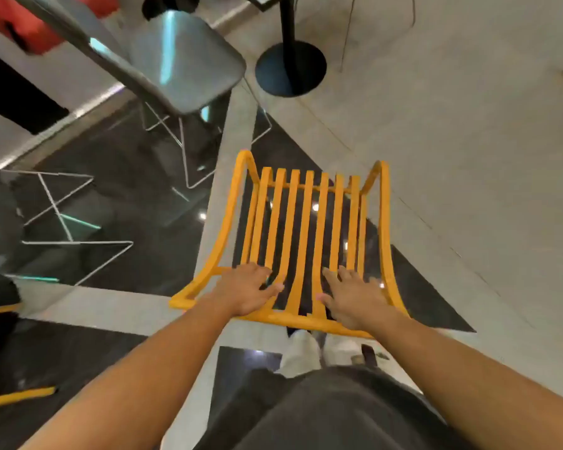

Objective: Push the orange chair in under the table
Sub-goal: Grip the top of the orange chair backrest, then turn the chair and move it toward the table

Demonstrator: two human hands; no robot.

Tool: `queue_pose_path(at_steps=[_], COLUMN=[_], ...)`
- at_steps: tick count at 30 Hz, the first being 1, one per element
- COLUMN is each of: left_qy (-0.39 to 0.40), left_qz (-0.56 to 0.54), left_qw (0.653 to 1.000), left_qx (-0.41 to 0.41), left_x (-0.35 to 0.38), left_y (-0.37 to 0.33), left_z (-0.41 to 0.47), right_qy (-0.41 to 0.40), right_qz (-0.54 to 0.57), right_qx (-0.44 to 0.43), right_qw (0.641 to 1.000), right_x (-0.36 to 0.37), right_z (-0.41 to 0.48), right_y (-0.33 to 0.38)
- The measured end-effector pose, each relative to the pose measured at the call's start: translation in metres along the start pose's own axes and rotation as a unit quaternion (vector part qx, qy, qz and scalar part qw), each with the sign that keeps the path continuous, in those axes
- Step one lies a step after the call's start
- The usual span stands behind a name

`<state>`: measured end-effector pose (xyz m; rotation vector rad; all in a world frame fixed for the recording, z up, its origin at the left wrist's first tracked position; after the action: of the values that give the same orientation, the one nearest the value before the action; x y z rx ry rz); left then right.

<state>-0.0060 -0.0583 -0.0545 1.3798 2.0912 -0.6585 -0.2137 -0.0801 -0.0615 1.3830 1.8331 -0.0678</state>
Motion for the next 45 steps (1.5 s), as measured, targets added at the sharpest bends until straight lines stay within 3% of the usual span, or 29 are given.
queue_pose_path(at_steps=[4,10,20,30,40,45], left_qy=[0.012,-0.097,-0.164,-0.232,-0.293,-0.338], left_qz=[0.082,0.078,0.042,0.069,0.018,0.046], left_qw=[0.996,0.991,0.985,0.968,0.954,0.939], left_qx=[0.033,0.05,0.043,0.064,0.053,0.054], left_x=[0.051,0.054,0.051,-0.008,-0.096,-0.133], left_y=[0.024,0.04,0.031,-0.033,-0.1,-0.114], left_z=[-0.022,-0.028,-0.019,0.044,0.138,0.18], right_qy=[0.048,-0.106,-0.12,-0.212,-0.217,-0.238], right_qz=[0.025,-0.1,-0.145,-0.164,-0.178,-0.2], right_qx=[0.026,0.024,0.045,0.086,0.083,0.066], right_qw=[0.998,0.989,0.981,0.959,0.956,0.948], right_x=[0.063,0.06,0.053,-0.023,-0.138,-0.191], right_z=[-0.024,-0.047,-0.041,-0.006,0.051,0.076], right_y=[0.001,0.005,-0.011,-0.075,-0.157,-0.196])
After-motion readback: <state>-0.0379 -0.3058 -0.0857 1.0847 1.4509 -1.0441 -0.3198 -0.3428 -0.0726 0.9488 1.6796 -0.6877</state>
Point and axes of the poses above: each hand's wrist, its own z-axis towards the middle knuckle, its own x-axis out of the palm, y = z × x, the point moved 8 cm from there along z, towards the middle knuckle, and after that the axes turned 15 degrees about -x, right-handed, at the moved point
